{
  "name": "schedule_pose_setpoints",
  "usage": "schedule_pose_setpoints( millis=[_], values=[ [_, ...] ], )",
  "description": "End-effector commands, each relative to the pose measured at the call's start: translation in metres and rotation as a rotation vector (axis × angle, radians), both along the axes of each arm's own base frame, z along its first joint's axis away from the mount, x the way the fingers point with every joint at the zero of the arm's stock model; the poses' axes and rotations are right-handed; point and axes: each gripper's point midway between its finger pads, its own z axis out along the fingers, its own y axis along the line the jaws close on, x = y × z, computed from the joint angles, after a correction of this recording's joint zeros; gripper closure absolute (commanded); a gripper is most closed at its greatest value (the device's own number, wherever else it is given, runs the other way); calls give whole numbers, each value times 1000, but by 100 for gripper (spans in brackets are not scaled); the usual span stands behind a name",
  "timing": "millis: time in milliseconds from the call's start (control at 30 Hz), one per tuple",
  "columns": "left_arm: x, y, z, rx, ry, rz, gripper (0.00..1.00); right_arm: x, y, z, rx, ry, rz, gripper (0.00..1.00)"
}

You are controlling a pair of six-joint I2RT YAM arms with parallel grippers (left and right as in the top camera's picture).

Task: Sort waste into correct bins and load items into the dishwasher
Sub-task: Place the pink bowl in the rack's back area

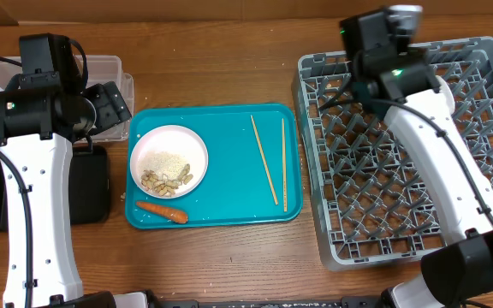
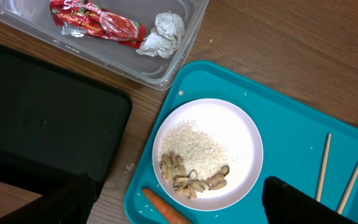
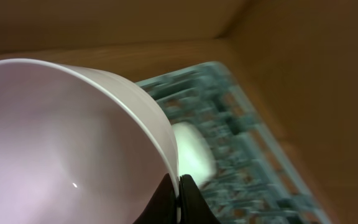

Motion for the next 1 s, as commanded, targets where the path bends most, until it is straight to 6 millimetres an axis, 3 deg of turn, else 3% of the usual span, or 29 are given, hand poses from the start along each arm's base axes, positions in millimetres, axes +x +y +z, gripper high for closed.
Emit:
schedule_pose_setpoints(
  millis=[0,133,200,533,767,967],
  values=[
    [2,3,0,5,-3,9,12,-17,-47,15,-191,-82,-234,96],
    [2,3,0,5,-2,9,12,-19,-59,-23,-219,16,-260,96],
    [2,3,0,4,-2,9,12,-20,-61,-54,-244,91,-254,96],
    [2,3,0,4,-1,9,12,-27,-41,-126,-147,223,-166,96],
    [2,3,0,4,-2,9,12,-31,-19,-144,-105,269,-97,96],
    [2,3,0,5,-1,9,12,-35,19,-159,-28,326,7,94]
  ],
)
